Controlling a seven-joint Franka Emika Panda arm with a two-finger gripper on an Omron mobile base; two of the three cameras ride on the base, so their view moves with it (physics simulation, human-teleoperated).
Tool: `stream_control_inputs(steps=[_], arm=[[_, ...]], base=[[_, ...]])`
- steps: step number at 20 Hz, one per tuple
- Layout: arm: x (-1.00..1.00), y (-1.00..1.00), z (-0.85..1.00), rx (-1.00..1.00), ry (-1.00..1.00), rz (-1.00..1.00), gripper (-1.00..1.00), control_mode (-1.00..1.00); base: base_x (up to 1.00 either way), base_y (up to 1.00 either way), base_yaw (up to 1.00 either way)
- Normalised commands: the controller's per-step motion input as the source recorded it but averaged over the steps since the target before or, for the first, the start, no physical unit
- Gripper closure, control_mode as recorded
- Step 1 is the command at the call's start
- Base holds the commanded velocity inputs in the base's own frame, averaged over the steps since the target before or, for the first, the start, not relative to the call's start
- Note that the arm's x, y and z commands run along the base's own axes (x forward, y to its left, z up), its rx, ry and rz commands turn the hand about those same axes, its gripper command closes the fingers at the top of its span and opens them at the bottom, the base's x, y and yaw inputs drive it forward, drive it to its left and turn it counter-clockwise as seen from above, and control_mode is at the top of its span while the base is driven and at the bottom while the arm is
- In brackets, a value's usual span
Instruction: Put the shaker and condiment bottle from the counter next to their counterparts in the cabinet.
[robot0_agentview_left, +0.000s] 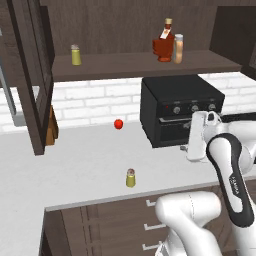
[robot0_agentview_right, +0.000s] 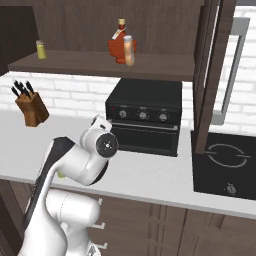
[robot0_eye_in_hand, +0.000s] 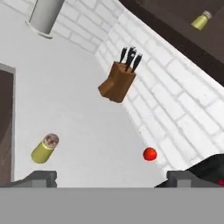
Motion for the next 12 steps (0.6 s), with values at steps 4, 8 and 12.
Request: stream_control_inputs(steps=[4,8,12], arm=[[0.16,0.51,-1.00,-0.10,0.00,0.16,-1.00,-1.00],[0.01,0.33,-0.81,-0.05,0.00,0.21,-1.00,-1.00],[0.19,0.03,-0.68,0.00,0.00,0.26,-1.00,-1.00]], base=[[0.00,0.00,0.00],[0.00,0.00,0.00],[0.00,0.00,0.00]])
